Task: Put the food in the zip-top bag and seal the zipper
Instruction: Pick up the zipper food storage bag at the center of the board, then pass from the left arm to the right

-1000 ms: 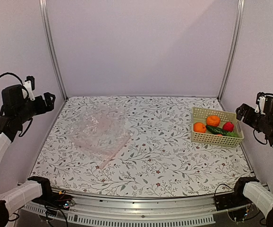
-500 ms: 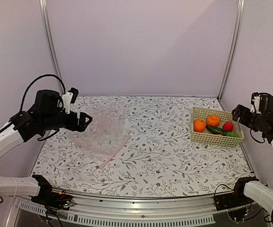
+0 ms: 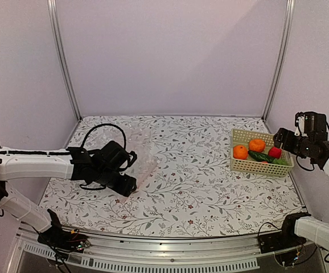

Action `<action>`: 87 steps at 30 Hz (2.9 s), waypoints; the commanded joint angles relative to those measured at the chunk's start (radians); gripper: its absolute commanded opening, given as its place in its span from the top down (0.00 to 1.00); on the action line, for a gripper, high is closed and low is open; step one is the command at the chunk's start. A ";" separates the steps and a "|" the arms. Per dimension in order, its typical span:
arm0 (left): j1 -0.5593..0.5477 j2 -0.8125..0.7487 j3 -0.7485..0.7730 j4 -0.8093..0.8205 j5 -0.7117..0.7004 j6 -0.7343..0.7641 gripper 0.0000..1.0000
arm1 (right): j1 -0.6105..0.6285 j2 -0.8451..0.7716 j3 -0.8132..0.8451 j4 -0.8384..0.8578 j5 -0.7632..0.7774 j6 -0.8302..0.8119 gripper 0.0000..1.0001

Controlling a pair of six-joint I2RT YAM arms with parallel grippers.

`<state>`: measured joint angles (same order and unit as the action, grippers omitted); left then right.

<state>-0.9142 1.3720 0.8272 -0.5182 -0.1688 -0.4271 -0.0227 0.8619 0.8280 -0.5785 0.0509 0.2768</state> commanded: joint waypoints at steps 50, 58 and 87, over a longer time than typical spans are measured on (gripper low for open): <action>-0.028 0.346 0.073 0.044 -0.113 -0.117 0.95 | 0.011 -0.011 -0.008 -0.016 0.003 0.014 0.04; -0.028 0.208 0.101 -0.030 -0.100 -0.102 1.00 | 0.012 -0.017 0.018 -0.032 -0.036 0.015 0.04; -0.057 0.116 0.184 0.353 0.326 -0.337 1.00 | 0.760 0.489 0.481 0.036 0.094 0.453 0.25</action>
<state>-0.9413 1.4666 1.0317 -0.2211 0.1505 -0.7200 0.6708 1.2770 1.2285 -0.5484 0.0196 0.6830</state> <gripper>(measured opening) 0.004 0.773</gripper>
